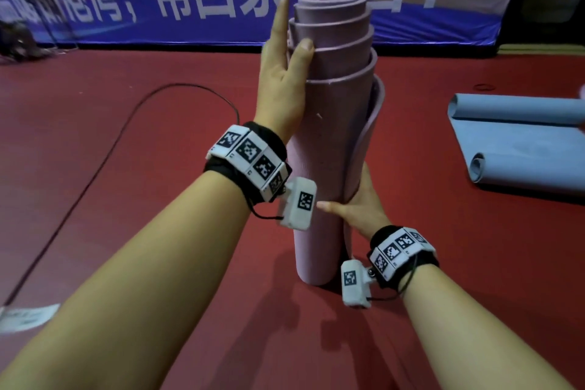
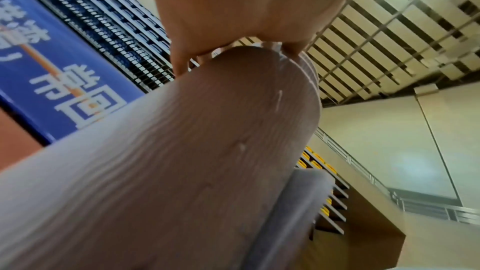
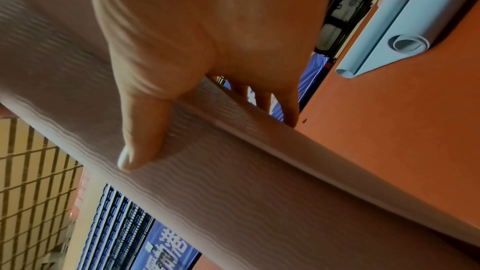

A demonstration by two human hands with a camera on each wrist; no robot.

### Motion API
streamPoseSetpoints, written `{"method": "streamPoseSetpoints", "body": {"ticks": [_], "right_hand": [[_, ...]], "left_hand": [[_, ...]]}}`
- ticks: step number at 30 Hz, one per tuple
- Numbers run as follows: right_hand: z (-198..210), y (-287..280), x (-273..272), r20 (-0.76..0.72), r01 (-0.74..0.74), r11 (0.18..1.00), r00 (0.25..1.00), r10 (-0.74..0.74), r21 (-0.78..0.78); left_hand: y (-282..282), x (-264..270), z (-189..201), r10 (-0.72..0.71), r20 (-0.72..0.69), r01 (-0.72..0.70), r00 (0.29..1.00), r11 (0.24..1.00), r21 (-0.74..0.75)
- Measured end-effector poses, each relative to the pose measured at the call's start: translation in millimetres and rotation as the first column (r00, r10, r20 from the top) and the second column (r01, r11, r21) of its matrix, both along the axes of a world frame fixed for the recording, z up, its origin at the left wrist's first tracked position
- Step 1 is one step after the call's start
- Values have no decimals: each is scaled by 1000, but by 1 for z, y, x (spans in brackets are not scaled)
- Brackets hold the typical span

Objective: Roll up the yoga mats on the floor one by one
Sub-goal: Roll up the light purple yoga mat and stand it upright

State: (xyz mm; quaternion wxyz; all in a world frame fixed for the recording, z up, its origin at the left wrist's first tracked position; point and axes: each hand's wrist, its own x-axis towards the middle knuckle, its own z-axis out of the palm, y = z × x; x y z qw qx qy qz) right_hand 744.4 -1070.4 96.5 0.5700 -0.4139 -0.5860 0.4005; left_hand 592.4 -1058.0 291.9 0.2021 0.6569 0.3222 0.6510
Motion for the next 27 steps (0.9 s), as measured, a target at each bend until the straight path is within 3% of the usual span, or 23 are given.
{"method": "streamPoseSetpoints", "body": {"ticks": [3,7,15,21,24,27], "right_hand": [[1,3,-4,3,-15,1000,1000,15,23],[0,4,-9,-9,-10,1000,1000,9,-27],[-1,10,-11,-12,13,998,1000,-14,-54],[13,8,-2,-39,-14,1000,999,13,-6],[18,12,10,22,-109,993,994,110,-34],[12,10,10,43,-106,994,993,108,-36]], "left_hand": [[4,-7,4,143,-101,-132,984,985,114],[13,-13,4,167,-141,-136,976,969,204],[24,-22,-29,212,-162,-204,964,977,66],[16,-12,-15,191,-169,-190,967,982,20],[21,-10,-11,143,-103,-146,984,989,-24],[22,-14,-10,183,-59,-187,981,980,-65]]}}
